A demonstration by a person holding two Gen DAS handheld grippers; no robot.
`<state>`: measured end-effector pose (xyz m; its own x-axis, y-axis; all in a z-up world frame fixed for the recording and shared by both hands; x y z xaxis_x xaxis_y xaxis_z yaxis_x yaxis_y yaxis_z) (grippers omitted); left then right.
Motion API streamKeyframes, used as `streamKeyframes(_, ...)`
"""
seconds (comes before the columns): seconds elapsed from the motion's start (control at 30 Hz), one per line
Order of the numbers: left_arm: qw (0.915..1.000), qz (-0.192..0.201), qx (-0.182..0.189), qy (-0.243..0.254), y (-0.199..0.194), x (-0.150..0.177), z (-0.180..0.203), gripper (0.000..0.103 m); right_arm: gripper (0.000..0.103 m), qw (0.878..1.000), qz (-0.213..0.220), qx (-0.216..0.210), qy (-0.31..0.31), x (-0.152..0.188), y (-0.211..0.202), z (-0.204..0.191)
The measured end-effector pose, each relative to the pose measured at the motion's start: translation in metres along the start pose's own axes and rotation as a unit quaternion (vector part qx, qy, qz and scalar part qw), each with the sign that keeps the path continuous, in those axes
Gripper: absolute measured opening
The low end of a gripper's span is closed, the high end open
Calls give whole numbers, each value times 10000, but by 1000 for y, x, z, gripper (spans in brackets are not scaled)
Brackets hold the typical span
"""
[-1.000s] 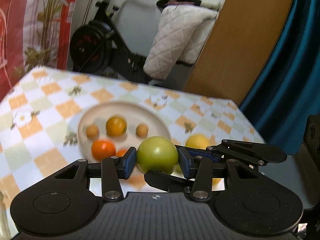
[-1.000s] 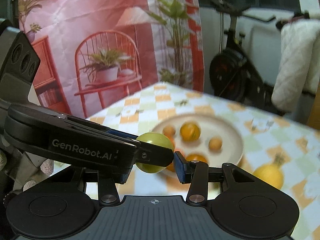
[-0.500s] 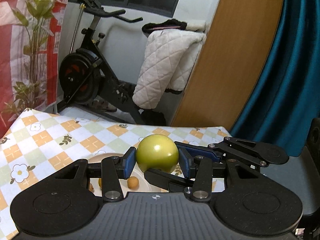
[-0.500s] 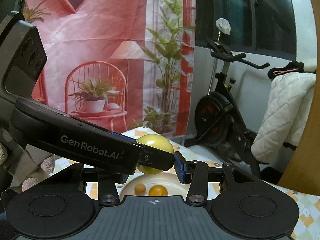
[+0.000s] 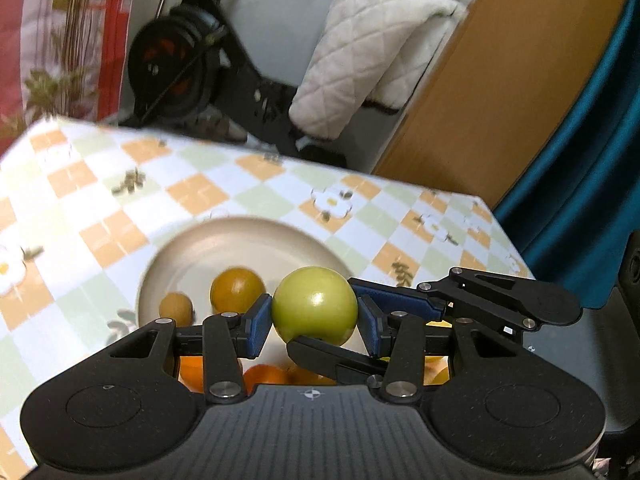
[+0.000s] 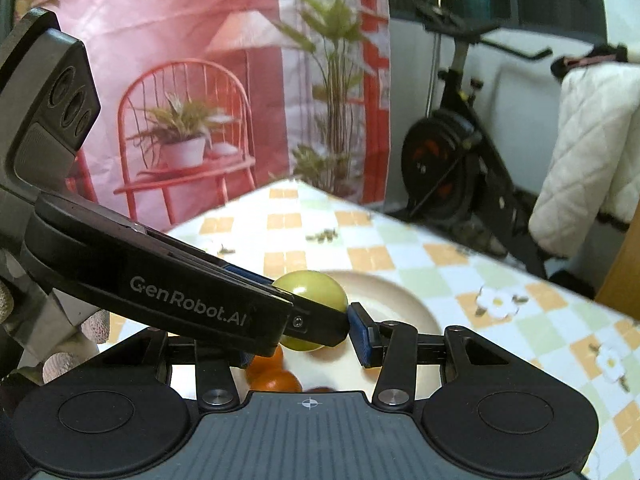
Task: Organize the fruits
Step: 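Carry the yellow-green apple in the left gripper over the plate, then lower the apple onto the plate and open the left gripper, then move the left tool to the green apple beside the plate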
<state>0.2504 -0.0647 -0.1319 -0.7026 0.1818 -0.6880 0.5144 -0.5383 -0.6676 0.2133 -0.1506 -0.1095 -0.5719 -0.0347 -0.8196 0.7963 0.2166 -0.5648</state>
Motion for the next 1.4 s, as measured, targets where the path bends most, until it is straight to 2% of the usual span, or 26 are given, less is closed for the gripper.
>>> streamKeyframes(0.17,9991,-310,87,-261,24,15,-17,48,42,9991,-415,-8,112,18,25,8)
streamKeyframes(0.37,9984,-380,88,-399,37,20,-31,48,42,9974,-712,-26,123,26,46,11)
streamKeyframes(0.9,9983,-113,-239,-524,49,6,-50,48,41,9974,-707,37,110,14,75,14)
streamKeyframes(1.13,9967,165,-550,-580,38,-3,-55,48,39,9979,-598,186,-143,3,81,7)
streamKeyframes(1.23,9955,280,-678,-600,30,-7,-59,48,42,9977,-562,295,-218,1,81,6)
streamKeyframes(1.4,9943,448,-822,-501,14,-14,-56,48,42,9983,-475,301,-165,1,68,8)
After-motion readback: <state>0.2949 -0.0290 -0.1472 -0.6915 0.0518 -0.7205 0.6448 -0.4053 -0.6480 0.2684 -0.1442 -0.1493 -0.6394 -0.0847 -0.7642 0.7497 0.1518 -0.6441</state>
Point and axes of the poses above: each gripper's, at about its wrist camera, not at the fingertips, and y roughly the way its jaws point, z to its right, x to its underside, the point moved 7 cm from there along y, roughly the way its jaws point, and after that the axes turned 5 degrees about y, right-handed, at the moved point
